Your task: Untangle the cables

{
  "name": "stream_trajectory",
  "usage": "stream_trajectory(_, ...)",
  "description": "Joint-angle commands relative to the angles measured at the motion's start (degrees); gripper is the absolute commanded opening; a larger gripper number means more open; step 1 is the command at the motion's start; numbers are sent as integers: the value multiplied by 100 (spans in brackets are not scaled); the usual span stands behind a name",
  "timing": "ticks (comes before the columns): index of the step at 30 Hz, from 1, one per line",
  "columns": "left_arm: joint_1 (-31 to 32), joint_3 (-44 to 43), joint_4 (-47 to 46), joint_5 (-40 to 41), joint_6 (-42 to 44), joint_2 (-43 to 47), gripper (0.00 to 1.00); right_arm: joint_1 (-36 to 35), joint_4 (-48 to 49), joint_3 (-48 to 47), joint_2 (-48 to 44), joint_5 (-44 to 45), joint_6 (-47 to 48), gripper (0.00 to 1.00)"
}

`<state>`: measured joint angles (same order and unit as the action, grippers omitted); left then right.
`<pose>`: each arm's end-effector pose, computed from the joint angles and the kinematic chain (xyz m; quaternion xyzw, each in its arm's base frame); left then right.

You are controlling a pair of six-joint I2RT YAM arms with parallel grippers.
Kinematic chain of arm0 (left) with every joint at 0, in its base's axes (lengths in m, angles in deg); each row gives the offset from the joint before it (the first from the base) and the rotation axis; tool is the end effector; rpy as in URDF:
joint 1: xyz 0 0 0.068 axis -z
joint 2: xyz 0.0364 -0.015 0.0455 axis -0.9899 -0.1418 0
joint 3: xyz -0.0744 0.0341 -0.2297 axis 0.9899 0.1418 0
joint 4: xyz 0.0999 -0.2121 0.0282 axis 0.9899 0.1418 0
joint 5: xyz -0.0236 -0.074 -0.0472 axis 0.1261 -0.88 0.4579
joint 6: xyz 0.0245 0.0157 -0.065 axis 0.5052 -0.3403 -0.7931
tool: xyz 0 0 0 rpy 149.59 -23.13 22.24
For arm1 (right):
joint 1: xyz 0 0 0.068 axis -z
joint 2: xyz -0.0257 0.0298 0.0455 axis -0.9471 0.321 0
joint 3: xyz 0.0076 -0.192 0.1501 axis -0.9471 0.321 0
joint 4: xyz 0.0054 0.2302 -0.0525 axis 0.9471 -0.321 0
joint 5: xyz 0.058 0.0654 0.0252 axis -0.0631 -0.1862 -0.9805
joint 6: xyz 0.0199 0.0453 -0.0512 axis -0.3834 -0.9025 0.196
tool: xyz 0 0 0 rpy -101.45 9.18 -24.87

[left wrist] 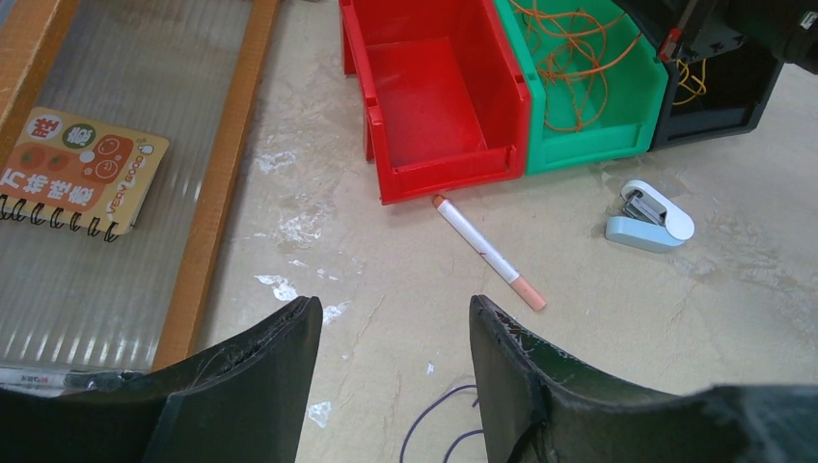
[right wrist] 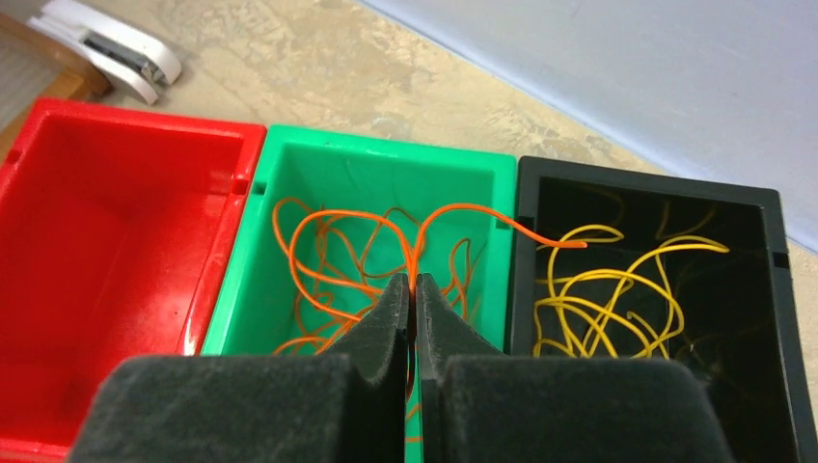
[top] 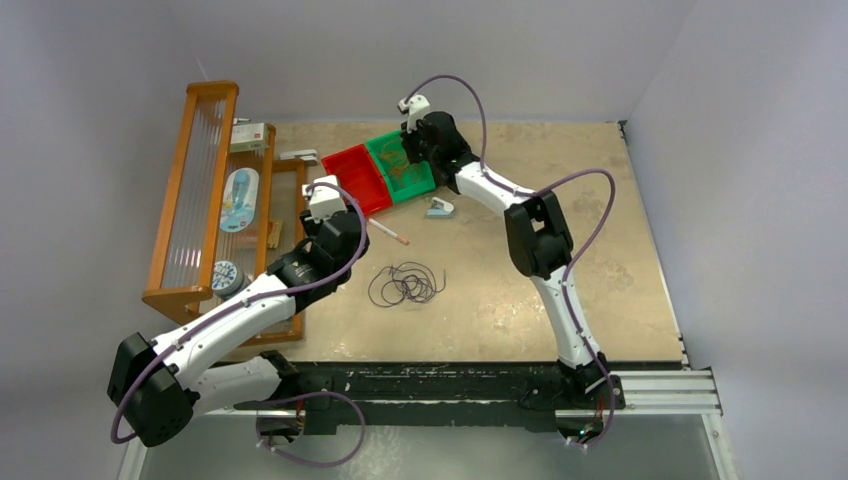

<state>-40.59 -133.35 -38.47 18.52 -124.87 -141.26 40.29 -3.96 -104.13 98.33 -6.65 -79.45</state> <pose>0.2036 -0.1230 0.2562 -0.1490 0.8154 -0.0144 0.5592 0.4695 0.2848 0.2174 -0.2193 0.7310 0.1864 0.6187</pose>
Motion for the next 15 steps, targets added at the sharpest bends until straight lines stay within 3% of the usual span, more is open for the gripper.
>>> stream_trajectory(1,-22,-9,-109,50,-32,59,58,-165,-154,-258,-53,14,521,0)
stream_trajectory(15,-30,-24,-114,33,-24,17,57,-287,-823,-1287,849,-12,660,0)
